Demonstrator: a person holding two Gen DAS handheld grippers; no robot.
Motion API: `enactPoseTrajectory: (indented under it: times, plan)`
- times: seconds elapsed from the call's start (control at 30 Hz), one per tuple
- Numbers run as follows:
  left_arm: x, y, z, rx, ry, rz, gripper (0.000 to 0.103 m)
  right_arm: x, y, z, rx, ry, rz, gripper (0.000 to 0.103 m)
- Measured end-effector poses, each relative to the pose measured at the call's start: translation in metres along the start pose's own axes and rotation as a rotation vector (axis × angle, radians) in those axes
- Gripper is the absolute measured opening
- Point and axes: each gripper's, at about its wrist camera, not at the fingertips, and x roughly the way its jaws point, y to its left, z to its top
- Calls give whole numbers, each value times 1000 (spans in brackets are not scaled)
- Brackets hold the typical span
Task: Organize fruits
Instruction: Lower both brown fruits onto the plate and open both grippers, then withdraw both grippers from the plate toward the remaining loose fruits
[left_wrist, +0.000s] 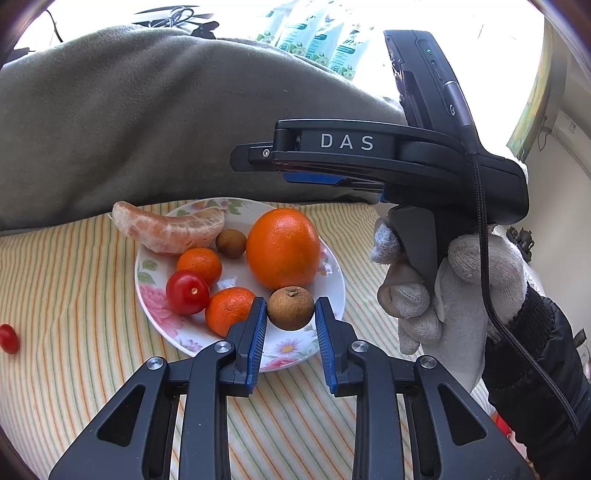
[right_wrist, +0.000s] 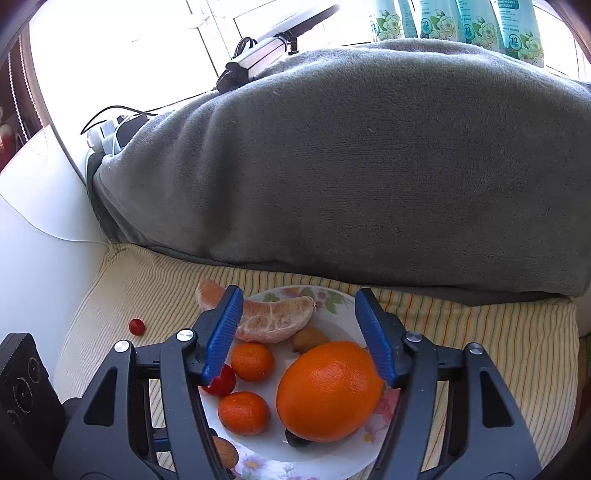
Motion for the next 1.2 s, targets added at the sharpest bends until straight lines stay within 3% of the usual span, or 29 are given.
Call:
enactPoseTrajectory:
  times: [0.07,0.23,1.2]
  plan:
    - [1,0,0,0,-1,2,56,-2,-1,0,5,-5,-7,74]
    - [-4,-6,0,21,-16,13,68,-9,-3,0,8,-27,-7,89]
    - [-49,-7,-2,40,-77,57,69,-52,19,-16,-8,-67,-37,92]
